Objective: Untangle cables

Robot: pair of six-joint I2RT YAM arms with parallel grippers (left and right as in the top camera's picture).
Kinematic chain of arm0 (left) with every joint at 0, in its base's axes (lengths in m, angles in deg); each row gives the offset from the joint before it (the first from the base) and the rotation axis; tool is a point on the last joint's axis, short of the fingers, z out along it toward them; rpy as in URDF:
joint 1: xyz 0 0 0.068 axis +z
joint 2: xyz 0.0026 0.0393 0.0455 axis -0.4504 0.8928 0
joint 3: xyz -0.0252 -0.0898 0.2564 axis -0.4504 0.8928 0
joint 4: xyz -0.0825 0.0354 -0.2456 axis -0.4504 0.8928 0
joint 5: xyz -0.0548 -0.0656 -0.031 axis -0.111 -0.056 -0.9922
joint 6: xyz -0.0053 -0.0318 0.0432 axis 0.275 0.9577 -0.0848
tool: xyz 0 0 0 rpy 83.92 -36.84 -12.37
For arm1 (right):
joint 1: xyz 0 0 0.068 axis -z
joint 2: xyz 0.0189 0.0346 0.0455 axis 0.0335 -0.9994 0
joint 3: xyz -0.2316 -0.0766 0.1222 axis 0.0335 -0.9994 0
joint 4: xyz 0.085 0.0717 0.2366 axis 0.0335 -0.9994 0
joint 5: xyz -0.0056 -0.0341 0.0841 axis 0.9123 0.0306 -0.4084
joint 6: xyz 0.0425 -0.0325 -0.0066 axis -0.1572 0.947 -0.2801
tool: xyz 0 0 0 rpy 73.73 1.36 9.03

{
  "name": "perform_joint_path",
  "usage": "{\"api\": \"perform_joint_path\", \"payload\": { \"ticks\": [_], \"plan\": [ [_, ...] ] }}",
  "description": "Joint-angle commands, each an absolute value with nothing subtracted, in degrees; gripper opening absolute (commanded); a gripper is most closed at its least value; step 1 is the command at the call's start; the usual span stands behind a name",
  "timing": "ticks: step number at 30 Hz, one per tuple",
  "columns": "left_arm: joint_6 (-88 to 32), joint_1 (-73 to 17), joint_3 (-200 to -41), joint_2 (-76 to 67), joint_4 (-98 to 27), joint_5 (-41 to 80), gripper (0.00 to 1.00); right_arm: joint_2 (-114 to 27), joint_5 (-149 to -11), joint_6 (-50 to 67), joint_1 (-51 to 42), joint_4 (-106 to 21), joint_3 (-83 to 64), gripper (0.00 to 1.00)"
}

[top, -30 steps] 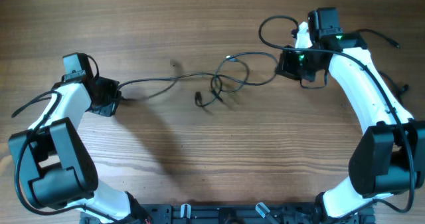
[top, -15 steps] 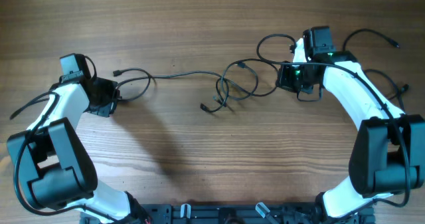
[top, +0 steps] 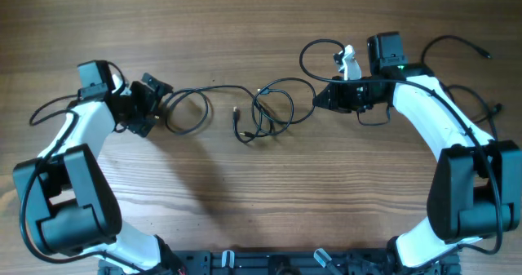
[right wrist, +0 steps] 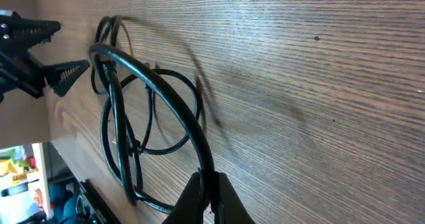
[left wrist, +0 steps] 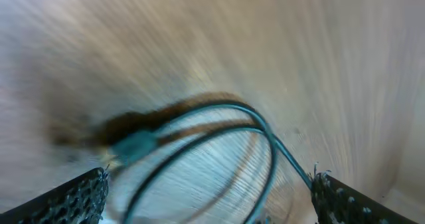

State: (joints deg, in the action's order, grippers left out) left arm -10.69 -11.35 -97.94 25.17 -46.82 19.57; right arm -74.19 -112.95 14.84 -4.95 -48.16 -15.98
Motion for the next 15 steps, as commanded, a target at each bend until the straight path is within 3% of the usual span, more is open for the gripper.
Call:
{"api": "perform_joint_path", "payload": {
  "ticks": [1, 9, 15],
  "plan": [
    [-17.16, -12.81, -97.79, 25.48, -48.4, 14.12, 1.0, -74.21, -114.58, 14.79, -5.04, -47.88, -16.42, 0.04],
    [-18.02, -10.93, -97.81, 18.7, -46.63, 4.13, 1.0, -74.21, -114.58, 14.77, -5.04, -47.9, -16.42, 0.04],
    [-13.62, -11.68, -102.84, 13.02, -38.8, 11.92, 1.0, -74.21, -114.63, 14.77, -5.04, -47.88, -16.42, 0.04]
  ]
}}
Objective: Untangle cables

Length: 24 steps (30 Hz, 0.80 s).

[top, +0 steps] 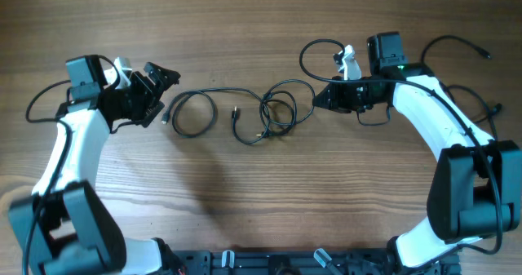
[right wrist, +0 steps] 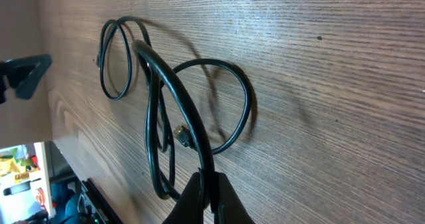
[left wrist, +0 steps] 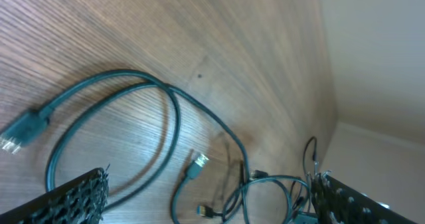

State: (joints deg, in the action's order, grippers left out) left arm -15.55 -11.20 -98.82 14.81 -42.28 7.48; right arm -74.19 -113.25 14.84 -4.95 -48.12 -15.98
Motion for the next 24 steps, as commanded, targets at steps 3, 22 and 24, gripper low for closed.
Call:
{"api": "perform_joint_path", "payload": {
  "ticks": [3, 22, 24],
  "plan": [
    [-12.33, -16.38, -105.22, 13.04, -34.45, 16.77, 0.99, -74.21, -119.46, 17.52, -5.15, -47.79, -16.42, 0.04],
    [5.13, -40.31, -105.2, 29.31, -51.44, 21.64, 0.59, -74.21, -128.94, 25.24, -10.57, -45.45, -16.42, 0.04],
    [6.9, -41.51, -105.2, 30.81, -53.71, 23.63, 0.6, -74.21, -128.94, 25.22, -10.57, -45.43, -16.42, 0.04]
  ]
}}
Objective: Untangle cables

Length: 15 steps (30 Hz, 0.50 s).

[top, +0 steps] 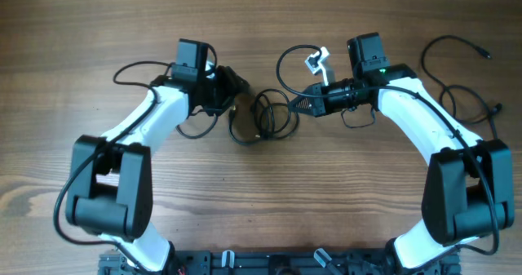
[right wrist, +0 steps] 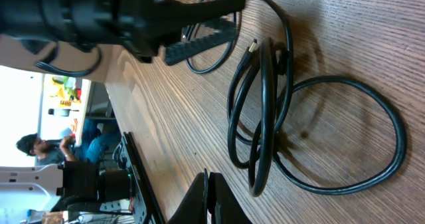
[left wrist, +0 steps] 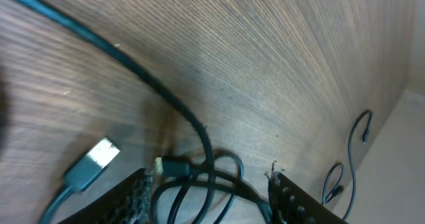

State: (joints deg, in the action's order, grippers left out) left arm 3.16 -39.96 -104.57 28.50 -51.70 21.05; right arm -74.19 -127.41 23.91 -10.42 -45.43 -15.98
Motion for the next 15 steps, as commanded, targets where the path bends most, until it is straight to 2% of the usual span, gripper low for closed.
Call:
{"api": "perform_joint_path", "payload": {
  "ticks": [1, 7, 10, 12, 14, 15],
  "plan": [
    [7.23, -42.34, -105.2, 31.69, -54.36, 25.53, 0.59, -74.21, -128.9, 25.22, -10.57, -45.37, -16.42, 0.04],
    [9.52, -45.64, -105.2, 35.27, -58.93, 31.26, 0.57, -74.21, -128.75, 25.24, -10.57, -45.34, -16.42, 0.05],
    [11.45, -46.76, -105.2, 37.26, -60.18, 32.92, 0.52, -74.21, -128.75, 25.22, -10.57, -45.34, -16.42, 0.04],
    [11.45, -47.11, -105.2, 38.14, -60.4, 33.23, 0.43, -74.21, -128.75, 25.24, -10.57, -45.34, -16.42, 0.04],
    [11.42, -47.24, -105.2, 38.27, -60.33, 33.6, 0.27, -74.21, -128.75, 25.22, -10.57, -45.32, -16.42, 0.04],
    [11.42, -47.24, -105.2, 38.27, -60.31, 33.58, 0.11, -74.21, -128.75, 25.24, -10.57, -45.34, -16.42, 0.04]
  ]
}}
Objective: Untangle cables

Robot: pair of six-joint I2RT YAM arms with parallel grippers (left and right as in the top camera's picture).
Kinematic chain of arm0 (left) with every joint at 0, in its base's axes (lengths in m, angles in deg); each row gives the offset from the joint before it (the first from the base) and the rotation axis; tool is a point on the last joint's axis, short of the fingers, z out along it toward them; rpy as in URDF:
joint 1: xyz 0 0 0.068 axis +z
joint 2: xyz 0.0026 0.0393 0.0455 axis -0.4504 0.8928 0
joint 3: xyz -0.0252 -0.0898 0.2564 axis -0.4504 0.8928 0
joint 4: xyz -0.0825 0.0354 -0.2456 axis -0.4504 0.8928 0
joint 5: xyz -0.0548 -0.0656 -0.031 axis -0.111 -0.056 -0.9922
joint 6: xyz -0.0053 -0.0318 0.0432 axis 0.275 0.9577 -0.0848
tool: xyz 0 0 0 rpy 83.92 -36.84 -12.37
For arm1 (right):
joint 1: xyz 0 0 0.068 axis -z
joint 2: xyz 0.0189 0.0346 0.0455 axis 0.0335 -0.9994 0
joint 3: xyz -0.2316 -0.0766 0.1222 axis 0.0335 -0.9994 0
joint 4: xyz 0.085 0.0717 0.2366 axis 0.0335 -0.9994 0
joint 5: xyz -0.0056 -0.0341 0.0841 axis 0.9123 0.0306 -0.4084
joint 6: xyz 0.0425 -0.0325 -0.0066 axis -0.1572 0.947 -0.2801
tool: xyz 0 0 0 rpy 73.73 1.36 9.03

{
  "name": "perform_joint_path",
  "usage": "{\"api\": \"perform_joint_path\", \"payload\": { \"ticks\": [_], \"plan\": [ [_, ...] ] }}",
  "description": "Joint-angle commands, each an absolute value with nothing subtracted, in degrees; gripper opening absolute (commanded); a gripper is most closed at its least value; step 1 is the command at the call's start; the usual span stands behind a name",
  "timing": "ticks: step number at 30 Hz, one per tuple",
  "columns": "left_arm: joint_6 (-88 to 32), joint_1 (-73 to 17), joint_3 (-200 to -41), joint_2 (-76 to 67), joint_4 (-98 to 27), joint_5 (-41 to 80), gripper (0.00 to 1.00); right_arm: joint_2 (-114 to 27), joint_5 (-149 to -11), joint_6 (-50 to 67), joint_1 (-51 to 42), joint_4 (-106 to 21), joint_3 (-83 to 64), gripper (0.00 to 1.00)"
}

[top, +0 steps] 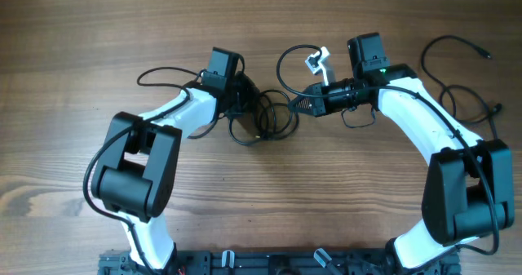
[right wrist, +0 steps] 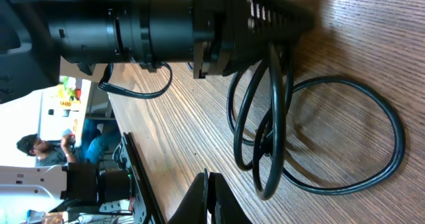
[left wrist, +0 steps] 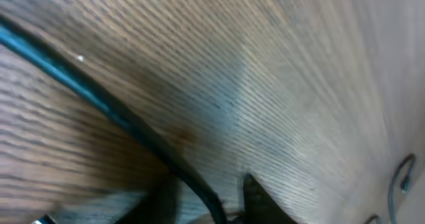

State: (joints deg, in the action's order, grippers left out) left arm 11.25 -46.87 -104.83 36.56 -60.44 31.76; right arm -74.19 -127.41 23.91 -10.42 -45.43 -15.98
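Black cables lie knotted in several loops (top: 265, 121) at the table's middle. My left gripper (top: 249, 99) is at the knot's left edge. In the blurred left wrist view (left wrist: 209, 187) one black strand (left wrist: 113, 111) runs down between its fingers, and a gap shows on each side of it. My right gripper (top: 295, 104) points at the knot's right edge. Its fingers (right wrist: 206, 177) are pressed flat together and hold nothing. The loops (right wrist: 272, 131) stand just ahead of them.
Two more black cables (top: 457, 46) (top: 483, 105) lie loose at the far right. A looped lead with a white tag (top: 316, 60) rides on my right arm. The left arm's black body (right wrist: 166, 31) fills the top of the right wrist view.
My left gripper has moved right, from beside the knot onto its left edge. Its fingers now stand closer together about a strand. The right arm has not moved.
At first the arms were far apart: left open over the cable's left loop, right shut on a strand stretched from the knot. Then the left was clear of the slack cable end. Later both were near the knot, the right shut and empty. Now the left straddles a strand.
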Motion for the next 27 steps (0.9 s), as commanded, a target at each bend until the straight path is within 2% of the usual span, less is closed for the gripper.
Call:
{"api": "perform_joint_path", "payload": {
  "ticks": [1, 5, 6, 11, 15, 16, 19, 21, 27],
  "plan": [
    [11.42, -47.13, -105.2, 38.18, -60.29, 33.55, 0.04, -74.21, -128.75, 25.24, -10.57, -45.37, -16.42, 0.04],
    [10.94, -43.96, -105.22, 33.98, -57.29, 33.03, 0.04, -74.21, -126.85, 24.93, -10.55, -45.91, -16.42, 0.04],
    [10.94, -40.53, -105.22, 30.09, -54.61, 30.41, 0.04, -74.21, -120.05, 22.31, -10.55, -46.92, -16.42, 0.04],
    [9.63, -30.78, -105.22, 23.54, -53.99, 11.78, 0.04, -74.21, -106.65, 17.22, -10.33, -49.04, -16.42, 0.04],
    [9.39, -25.08, -105.22, 22.68, -53.97, -0.67, 0.04, -74.21, -108.05, 16.13, -10.51, -49.59, -16.42, 0.04],
    [8.47, -24.38, -105.2, 22.73, -53.51, -2.09, 0.04, -74.21, -112.14, 16.28, -10.83, -49.39, -16.46, 0.11],
    [7.97, -24.35, -105.2, 22.81, -52.88, -2.07, 0.04, -74.21, -117.91, 16.3, -12.82, -48.8, -16.46, 0.42],
    [8.02, -24.53, -105.2, 22.81, -52.68, -2.09, 0.04, -74.21, -119.2, 16.28, -14.66, -48.03, -16.46, 0.5],
    [8.21, -24.57, -105.2, 22.81, -52.51, -2.07, 0.04, -74.21, -119.11, 16.02, -23.03, -42.33, -16.46, 0.55]
  ]
}}
